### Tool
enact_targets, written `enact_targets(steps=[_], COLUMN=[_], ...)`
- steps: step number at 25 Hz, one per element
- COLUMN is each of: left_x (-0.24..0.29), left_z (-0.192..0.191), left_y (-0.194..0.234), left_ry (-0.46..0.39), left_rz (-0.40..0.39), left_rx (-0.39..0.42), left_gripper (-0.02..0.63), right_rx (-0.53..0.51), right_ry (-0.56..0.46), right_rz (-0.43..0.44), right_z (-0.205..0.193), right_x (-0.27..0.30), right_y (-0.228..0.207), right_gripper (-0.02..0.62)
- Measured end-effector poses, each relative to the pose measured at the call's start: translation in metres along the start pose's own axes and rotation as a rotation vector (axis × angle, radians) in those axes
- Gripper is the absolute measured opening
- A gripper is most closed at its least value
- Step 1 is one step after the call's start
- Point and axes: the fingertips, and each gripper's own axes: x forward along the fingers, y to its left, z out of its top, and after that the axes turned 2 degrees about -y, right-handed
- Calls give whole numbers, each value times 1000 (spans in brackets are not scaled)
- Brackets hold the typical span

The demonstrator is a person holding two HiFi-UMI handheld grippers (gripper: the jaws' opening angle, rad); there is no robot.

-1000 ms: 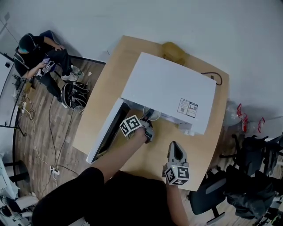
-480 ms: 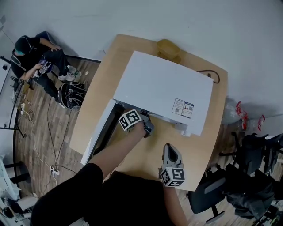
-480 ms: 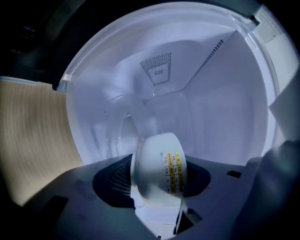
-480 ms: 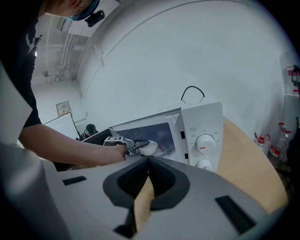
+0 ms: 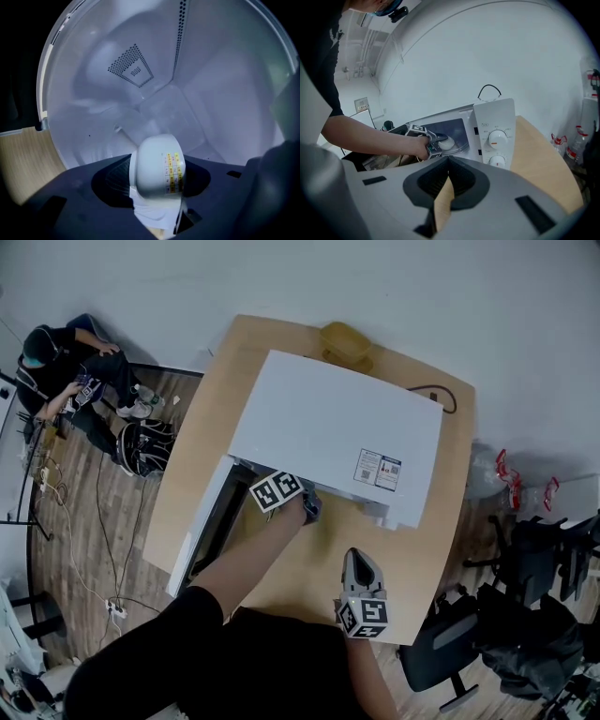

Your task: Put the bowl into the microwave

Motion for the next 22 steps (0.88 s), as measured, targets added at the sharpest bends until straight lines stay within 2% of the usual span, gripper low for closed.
enact_targets(steps=[6, 11, 18, 22], left_x=[2, -3, -9, -9], left_z=[-1, 7, 12, 15], left_y=[-1, 4, 13, 14], left_ry=[10, -19, -43, -43], left_rz=[-20, -5, 85, 93], left_rx=[40, 60, 122, 164], left_gripper=[215, 235, 270, 282], right_rx=[-1, 59, 83, 87], right_ry=[14, 3, -7, -12], right_rz=[6, 42, 86, 89], right_z=[-5, 0, 5, 6], right_x=[3, 5, 6, 7], right_y=[2, 16, 37, 38], right_gripper=[60, 60, 60, 60])
